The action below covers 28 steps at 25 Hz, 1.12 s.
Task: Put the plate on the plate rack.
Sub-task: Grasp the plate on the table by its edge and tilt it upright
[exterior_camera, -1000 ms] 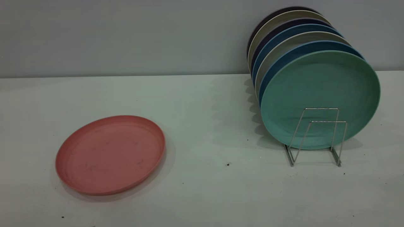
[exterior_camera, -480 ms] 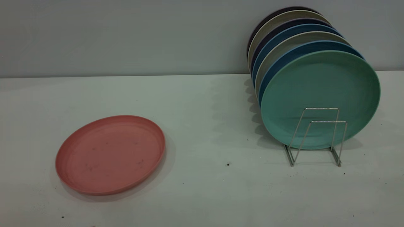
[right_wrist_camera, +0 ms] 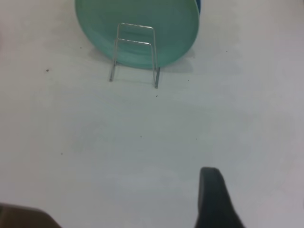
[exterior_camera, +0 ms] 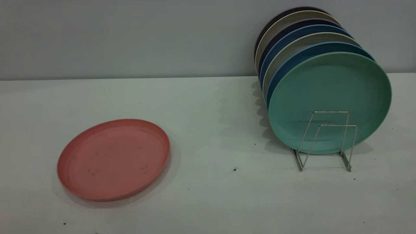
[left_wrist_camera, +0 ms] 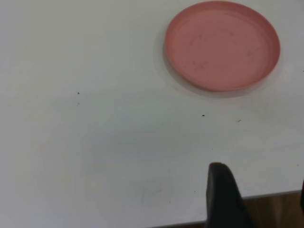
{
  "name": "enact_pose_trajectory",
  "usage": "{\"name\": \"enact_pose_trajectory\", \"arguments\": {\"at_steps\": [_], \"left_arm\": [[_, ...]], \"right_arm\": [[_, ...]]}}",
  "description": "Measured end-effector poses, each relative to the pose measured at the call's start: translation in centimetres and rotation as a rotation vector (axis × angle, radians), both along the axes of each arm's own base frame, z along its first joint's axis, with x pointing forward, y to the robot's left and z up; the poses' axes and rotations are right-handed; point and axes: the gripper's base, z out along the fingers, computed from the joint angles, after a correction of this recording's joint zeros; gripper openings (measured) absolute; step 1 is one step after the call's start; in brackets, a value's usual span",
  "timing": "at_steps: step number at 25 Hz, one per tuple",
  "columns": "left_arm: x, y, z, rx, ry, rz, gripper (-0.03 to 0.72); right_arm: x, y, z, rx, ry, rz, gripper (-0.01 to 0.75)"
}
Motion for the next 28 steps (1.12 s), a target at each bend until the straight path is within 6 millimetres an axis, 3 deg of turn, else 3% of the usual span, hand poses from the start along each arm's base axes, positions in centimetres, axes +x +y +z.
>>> {"name": "enact_pose_trajectory", "arguments": {"at_steps": [14,17,20,22,28], "left_arm": [[0.0,0.0,0.0,0.002,-0.001,-0.003,0.426],[0.3,0.0,0.8,-0.015,-0.047,0.009,0.426],[2.1,-0.1,1.4,-0.070,-0.007,0.043,0.426],[4.3,-0.1,1.6,-0.083,0.069,0.055,0.426],[11.4,-0.2,0.6,-0.086,0.365,0.048,0.426]], "right_arm": [[0.0,0.0,0.0,-0.002,-0.001,0.001,0.458],[0.0,0.0,0.1,-0.001,-0.007,0.001,0.458],[0.3,0.1,0.5,0.009,-0.019,0.005,0.458],[1.0,0.3,1.1,0.027,-0.011,0.014,0.458],[5.3,1.0,1.7,0.069,0.163,0.029,0.458]]}}
